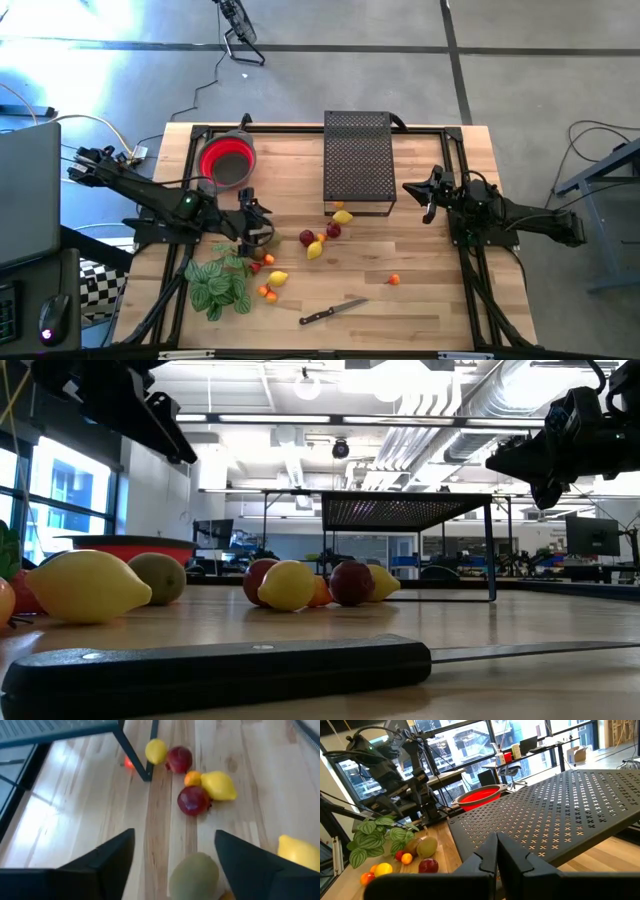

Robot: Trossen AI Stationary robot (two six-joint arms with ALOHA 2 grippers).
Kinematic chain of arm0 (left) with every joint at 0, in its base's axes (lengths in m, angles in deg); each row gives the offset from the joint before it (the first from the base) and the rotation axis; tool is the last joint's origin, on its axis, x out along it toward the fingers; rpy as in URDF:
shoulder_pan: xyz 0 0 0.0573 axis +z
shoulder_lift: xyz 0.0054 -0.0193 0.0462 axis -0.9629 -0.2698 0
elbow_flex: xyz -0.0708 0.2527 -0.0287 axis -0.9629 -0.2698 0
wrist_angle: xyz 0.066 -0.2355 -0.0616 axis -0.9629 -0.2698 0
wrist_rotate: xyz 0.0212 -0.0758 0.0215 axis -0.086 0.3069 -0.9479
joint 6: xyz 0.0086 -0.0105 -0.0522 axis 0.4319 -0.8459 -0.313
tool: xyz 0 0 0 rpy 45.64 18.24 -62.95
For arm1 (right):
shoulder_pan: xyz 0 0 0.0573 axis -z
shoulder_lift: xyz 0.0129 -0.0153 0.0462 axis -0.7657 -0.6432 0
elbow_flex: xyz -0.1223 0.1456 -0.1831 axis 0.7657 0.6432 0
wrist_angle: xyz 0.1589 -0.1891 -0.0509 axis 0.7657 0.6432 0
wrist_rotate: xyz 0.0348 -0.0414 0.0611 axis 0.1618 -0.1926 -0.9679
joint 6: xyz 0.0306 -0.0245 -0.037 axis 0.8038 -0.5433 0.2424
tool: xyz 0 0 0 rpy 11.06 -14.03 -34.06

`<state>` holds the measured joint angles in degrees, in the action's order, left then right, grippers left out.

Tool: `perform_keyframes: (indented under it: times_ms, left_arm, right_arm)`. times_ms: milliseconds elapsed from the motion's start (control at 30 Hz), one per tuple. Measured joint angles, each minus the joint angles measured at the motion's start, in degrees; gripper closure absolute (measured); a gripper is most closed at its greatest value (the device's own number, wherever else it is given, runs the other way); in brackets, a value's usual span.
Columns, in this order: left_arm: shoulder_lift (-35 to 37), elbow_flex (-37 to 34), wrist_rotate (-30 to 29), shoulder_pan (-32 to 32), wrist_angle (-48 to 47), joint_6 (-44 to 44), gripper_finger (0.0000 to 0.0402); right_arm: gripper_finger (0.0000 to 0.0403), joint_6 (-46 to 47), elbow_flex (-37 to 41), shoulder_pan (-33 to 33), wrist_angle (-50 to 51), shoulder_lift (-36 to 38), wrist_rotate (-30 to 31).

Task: Pick & Place Fruit
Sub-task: Put the right green kiwi into strainer bowl

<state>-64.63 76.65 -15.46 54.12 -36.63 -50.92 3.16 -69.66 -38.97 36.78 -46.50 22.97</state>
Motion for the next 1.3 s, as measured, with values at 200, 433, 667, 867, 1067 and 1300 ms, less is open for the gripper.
perform_keyframes:
  times_ms: [200,433,667,867,1067,1300]
  left_arm:
    - [-1.32,0.0,-0.44,0.0,0.78,0.0,0.0091]
    - [-4.17,0.0,-0.86,0.0,-0.33,-1.98,0.009]
    - [-8.65,-0.02,0.22,0.0,-8.03,-0.33,0.009]
    - [-12.2,-0.02,1.36,0.01,-7.55,-0.4,0.009]
    - [-15.09,-0.02,4.12,0.02,-6.68,-0.59,0.009]
    - [-16.24,-0.02,6.62,1.94,-6.46,-0.46,0.009]
  right_arm:
    - [0.0401,0.0,0.01,-0.02,0.07,0.01,-0.02]
    - [0.0401,0.0,0.01,0.0,0.11,0.01,-0.02]
    - [0.0401,0.0,0.0,-0.01,0.13,0.01,-0.02]
    - [0.0401,0.0,-0.01,-0.01,0.15,0.01,-0.02]
    - [0.0401,0.0,0.01,-0.01,0.17,0.0,-0.02]
    - [0.0401,0.0,0.0,-0.02,0.31,0.0,-0.06]
